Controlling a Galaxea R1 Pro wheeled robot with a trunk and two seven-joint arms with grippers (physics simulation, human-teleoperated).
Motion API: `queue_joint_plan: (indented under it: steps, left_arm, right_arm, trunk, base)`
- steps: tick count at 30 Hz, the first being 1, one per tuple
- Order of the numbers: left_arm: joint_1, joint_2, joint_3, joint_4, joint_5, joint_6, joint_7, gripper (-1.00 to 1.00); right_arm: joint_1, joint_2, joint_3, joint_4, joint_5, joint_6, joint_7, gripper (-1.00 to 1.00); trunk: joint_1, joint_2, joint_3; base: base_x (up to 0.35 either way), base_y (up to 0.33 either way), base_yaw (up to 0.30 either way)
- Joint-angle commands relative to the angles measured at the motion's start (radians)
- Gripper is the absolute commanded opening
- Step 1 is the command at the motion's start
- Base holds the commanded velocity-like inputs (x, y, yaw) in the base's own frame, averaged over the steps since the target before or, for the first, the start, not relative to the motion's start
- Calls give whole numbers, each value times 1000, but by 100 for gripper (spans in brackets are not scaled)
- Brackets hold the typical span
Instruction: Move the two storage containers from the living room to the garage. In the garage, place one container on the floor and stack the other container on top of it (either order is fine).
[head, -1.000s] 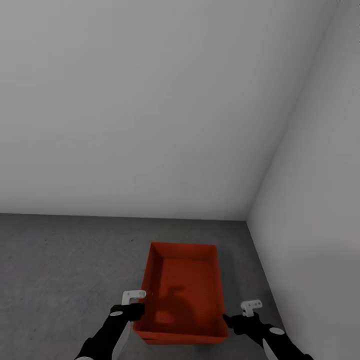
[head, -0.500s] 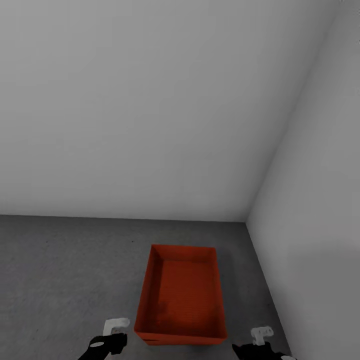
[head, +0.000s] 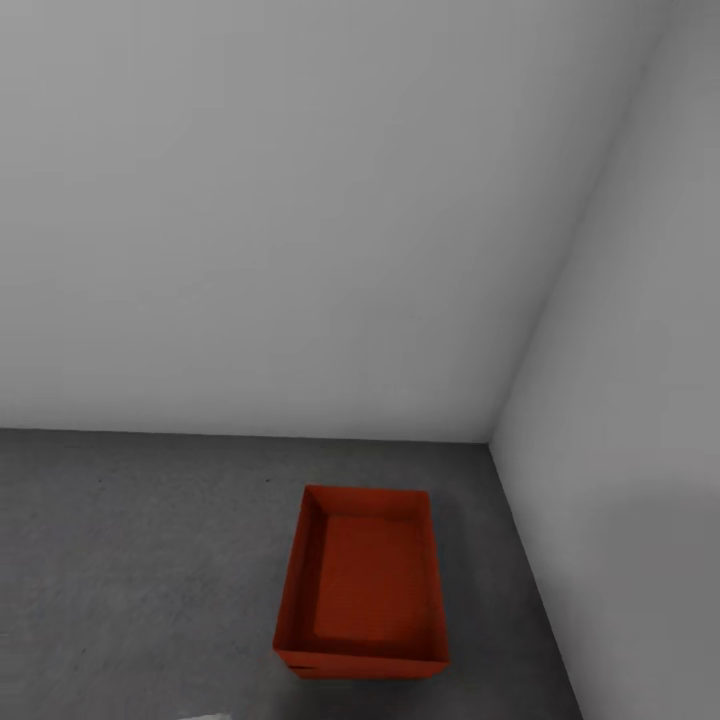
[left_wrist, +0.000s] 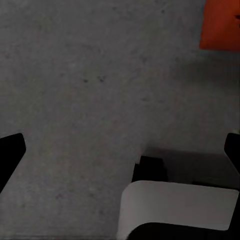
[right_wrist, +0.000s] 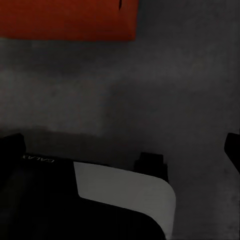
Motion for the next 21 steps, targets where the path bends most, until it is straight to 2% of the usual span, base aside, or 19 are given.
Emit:
queue_joint_plan:
  steps: [1,3,9,15,16,21]
  left_arm:
    - [9,5,7,9,-11,-13,5,100]
    - [22,9,7,12,-6,-21,4,100]
    - [53,13,7,15,41,-67,4,100]
    - [73,13,7,15,51,-81,4,100]
    - [86,14,7,15,52,-82,4,100]
    - [100,21,7,15,54,-83,-23,100]
  right_arm:
    - [2,0,0,6,-2,-8,2,100]
    - [12,-1,0,8,-2,-10,-2,100]
    - [25,0,1,10,1,-12,-47,100]
    - [26,2,1,10,1,-12,-133,100]
    - [26,4,1,10,0,-11,-168,100]
    - [27,10,2,9,6,-11,-199,100]
  trunk:
    - [-4,7,3]
    - [-12,21,9]
    - [-35,63,28]
    - [-58,105,46]
    - [-62,112,50]
    - [-81,147,65]
  base:
    - [-299,0,0]
    - [-315,0,0]
    - [-332,0,0]
    - [-337,0,0]
    - [-338,0,0]
    - [-338,0,0]
